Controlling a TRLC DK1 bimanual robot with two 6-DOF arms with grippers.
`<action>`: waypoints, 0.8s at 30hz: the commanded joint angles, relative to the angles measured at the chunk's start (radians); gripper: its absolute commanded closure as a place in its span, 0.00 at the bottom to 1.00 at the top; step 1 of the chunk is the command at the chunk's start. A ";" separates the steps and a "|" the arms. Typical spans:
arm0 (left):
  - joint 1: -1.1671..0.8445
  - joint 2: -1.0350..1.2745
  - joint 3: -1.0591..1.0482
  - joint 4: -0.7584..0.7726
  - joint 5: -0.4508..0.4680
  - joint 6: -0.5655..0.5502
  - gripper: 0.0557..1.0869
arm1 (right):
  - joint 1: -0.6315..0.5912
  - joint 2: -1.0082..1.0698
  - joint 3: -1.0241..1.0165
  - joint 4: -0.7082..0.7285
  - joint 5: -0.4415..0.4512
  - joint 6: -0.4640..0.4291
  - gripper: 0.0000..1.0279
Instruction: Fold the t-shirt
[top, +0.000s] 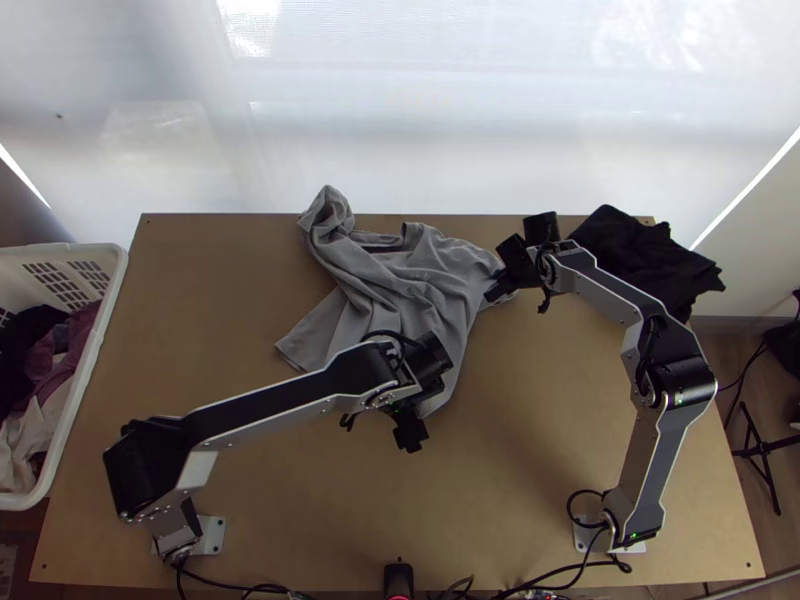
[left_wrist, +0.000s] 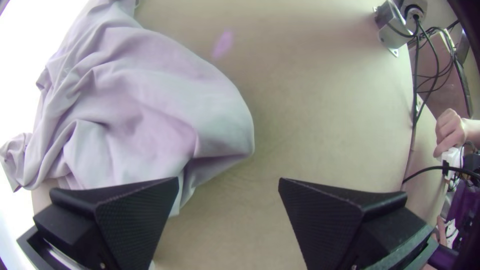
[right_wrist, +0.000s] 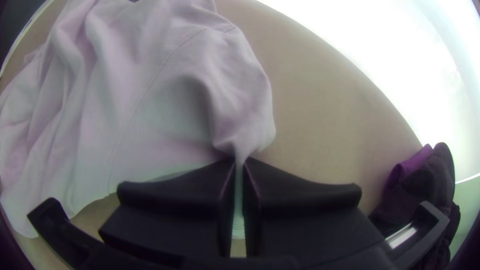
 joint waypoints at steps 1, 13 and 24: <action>-0.026 0.112 0.059 0.056 0.005 -0.001 0.06 | -0.005 -0.015 0.005 -0.003 -0.005 0.001 0.97; -0.023 0.235 0.123 0.122 0.013 -0.001 0.64 | -0.042 -0.042 -0.002 -0.009 -0.005 0.001 0.97; 0.088 0.166 0.110 0.139 0.031 0.051 0.97 | -0.053 -0.153 -0.015 -0.046 -0.014 0.005 0.97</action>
